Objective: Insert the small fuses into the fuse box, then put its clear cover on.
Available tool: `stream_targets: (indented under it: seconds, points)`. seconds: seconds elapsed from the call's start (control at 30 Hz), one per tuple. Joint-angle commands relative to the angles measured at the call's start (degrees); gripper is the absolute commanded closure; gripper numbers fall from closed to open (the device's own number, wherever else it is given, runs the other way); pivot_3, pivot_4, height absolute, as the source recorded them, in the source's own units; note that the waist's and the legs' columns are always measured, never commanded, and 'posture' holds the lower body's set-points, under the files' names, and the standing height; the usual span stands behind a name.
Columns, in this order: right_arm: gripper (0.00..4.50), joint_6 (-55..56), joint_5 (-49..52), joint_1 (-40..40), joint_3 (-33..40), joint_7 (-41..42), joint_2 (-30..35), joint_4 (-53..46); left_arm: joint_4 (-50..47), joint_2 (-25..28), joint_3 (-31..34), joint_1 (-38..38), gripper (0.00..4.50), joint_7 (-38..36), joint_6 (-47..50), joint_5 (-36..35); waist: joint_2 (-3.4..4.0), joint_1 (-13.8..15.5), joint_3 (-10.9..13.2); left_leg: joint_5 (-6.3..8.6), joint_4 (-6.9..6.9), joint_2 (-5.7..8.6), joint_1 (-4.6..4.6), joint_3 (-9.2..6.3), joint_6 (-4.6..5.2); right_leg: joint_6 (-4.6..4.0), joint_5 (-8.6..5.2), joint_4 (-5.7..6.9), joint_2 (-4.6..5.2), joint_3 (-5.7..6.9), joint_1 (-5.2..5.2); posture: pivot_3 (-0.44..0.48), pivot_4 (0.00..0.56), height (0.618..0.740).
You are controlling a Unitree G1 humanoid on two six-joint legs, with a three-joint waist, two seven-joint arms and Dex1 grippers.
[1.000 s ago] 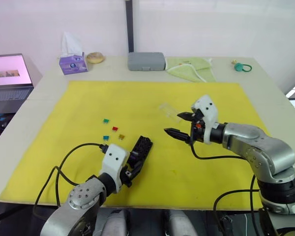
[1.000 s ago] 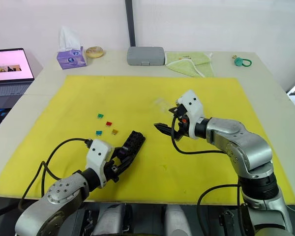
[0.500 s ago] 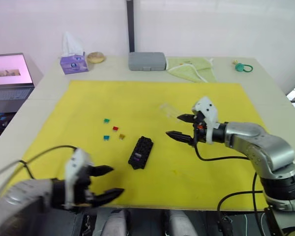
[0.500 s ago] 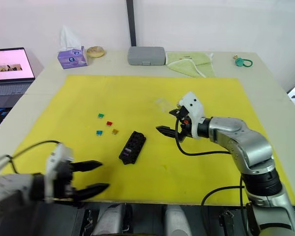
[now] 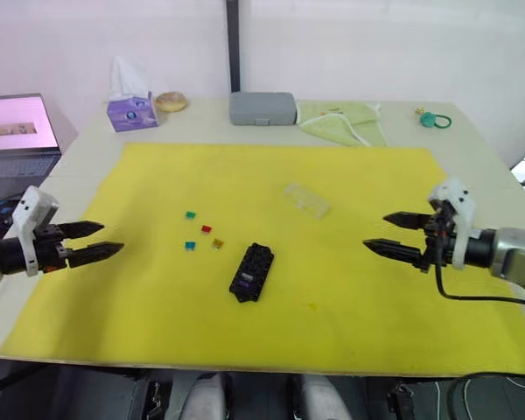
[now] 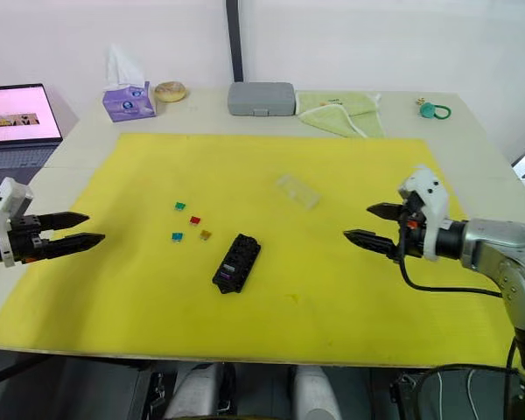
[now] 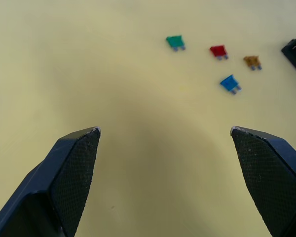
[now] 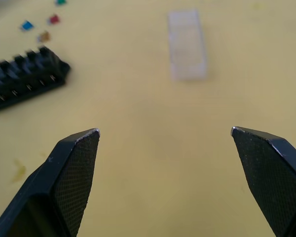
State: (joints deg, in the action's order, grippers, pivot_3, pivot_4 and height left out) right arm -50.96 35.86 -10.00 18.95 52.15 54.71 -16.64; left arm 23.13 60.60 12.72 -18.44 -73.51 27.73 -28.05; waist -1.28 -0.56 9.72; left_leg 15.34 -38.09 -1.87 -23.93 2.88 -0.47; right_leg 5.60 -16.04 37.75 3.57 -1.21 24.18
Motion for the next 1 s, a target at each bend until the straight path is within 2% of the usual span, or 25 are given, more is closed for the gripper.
stream_targets:
  seconds: [0.03, 0.17, 0.3, 0.43, 0.57, 0.67, 0.8, 1.0]
  points:
    - [0.0, 2.4, -1.3, 2.0, 3.2, 0.7, 2.2, -0.4, 4.9, -0.2, -3.0, -4.3, 0.05, -4.4, -2.9, 2.9, 0.0, -0.1, 0.0, 0.0, 0.0, 0.01, -0.01, 0.01, 0.0, 0.01, 0.0, 0.0, 0.01, -0.01, 0.01, 0.0, 0.15, 0.737]
    - [0.0, 2.6, -0.6, 0.3, 3.2, -0.6, 1.8, -1.2, 6.2, -2.2, -4.7, -7.8, 0.05, -5.4, -1.8, 3.6, 0.0, -0.4, 0.0, 0.0, -0.07, -0.03, 0.01, 0.02, 0.0, 0.02, 0.01, 0.13, -0.01, -0.03, 0.04, 0.0, 0.15, 0.737]
    - [0.0, -5.3, 10.8, -7.1, 1.3, -1.2, 0.3, -9.7, 4.3, -4.9, -7.2, -9.4, 0.05, -9.5, 4.7, 1.7, 0.02, -0.6, 0.0, 0.0, -0.07, -0.04, 0.01, -0.06, 0.0, 0.02, 0.01, 0.26, -0.03, -0.09, 0.15, 0.0, 0.15, 0.737]
    - [0.0, -11.1, 20.1, -16.5, -2.8, -6.0, -3.5, -15.3, 4.3, -7.9, -9.5, -9.7, 0.05, -10.2, 4.7, 3.1, -0.03, -0.5, 0.0, 0.0, -0.08, -0.08, 0.03, -0.19, 0.0, 0.02, 0.01, 0.31, -0.07, -0.09, 0.15, 0.0, 0.15, 0.737]
    - [0.0, -13.9, 25.9, -21.8, -6.0, -10.5, -6.8, -17.8, 1.9, -10.3, -10.5, -9.8, 0.05, -10.4, 5.6, 2.7, -0.04, 0.0, 0.0, 0.0, -0.11, -0.08, -0.04, -0.22, 0.0, 0.02, 0.01, 0.29, 0.02, -0.08, 0.15, 0.0, 0.15, 0.737]
    - [0.0, -14.7, 27.5, -23.3, -9.3, -13.0, -8.4, -19.6, -0.1, -11.8, -10.8, -9.1, 0.05, -10.1, 6.5, 2.3, -0.04, 0.1, 0.0, 0.0, -0.13, -0.08, -0.13, -0.28, 0.0, 0.02, 0.01, 0.24, 0.12, -0.05, 0.15, 0.0, 0.15, 0.737]
    - [0.0, -13.7, 24.0, -23.0, -16.7, -14.8, -9.9, -22.1, -2.3, -14.7, -11.4, -8.8, 0.05, -9.2, 7.2, 2.4, -0.05, 0.0, 0.0, 0.0, -0.16, -0.05, -0.16, -0.27, 0.0, 0.02, 0.01, 0.23, 0.16, -0.05, 0.15, 0.0, 0.15, 0.737]
    - [0.0, -12.3, 22.4, -22.6, -19.4, -15.5, -10.7, -22.0, -1.7, -17.2, -12.8, -9.6, 0.05, -7.8, 6.6, 3.7, -0.04, 0.0, 0.0, 0.0, -0.18, 0.01, -0.16, -0.27, 0.0, 0.03, 0.01, 0.24, 0.11, -0.05, 0.15, 0.0, 0.15, 0.737]
